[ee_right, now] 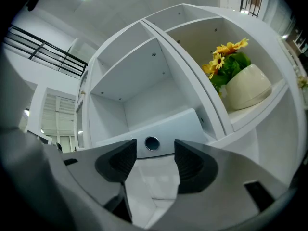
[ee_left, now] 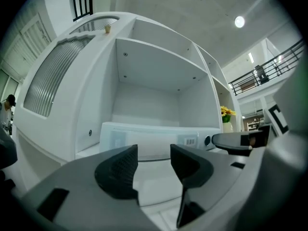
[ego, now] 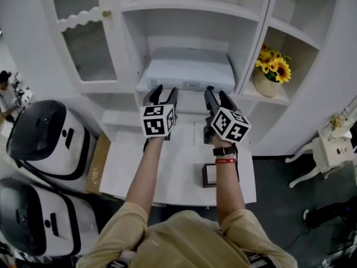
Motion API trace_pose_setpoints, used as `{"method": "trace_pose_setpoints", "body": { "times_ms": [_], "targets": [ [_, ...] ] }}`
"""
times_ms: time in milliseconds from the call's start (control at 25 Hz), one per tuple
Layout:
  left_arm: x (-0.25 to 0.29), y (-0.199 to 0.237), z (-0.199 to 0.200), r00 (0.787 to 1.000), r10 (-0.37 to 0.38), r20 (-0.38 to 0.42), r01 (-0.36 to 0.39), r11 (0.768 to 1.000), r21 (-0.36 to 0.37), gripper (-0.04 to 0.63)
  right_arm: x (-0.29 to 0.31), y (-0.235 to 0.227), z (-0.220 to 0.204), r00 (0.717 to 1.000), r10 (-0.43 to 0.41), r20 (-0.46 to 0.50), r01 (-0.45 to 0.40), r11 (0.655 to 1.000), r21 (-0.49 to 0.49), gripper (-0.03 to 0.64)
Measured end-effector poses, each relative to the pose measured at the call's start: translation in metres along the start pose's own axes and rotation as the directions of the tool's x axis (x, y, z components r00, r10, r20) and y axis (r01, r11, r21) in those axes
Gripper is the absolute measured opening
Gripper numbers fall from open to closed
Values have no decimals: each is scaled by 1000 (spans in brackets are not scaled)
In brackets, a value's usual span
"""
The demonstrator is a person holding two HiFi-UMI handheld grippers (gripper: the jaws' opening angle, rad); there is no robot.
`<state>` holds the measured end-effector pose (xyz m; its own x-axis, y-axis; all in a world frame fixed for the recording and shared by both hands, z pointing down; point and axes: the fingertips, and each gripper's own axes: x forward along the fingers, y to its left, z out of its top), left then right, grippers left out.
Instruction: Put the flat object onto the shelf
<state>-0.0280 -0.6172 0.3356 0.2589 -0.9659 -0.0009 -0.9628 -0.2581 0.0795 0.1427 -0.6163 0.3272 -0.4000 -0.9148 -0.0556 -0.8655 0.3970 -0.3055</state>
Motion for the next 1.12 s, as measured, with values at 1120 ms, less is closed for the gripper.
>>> {"method": "trace_pose_setpoints", "body": {
  "times_ms": [1120],
  "targets": [
    [-218, 10, -66, 998, -65, 9, 65, 998, -6, 146, -176, 92, -92, 995, -94, -42, 86, 982, -170, 215]
  ]
}}
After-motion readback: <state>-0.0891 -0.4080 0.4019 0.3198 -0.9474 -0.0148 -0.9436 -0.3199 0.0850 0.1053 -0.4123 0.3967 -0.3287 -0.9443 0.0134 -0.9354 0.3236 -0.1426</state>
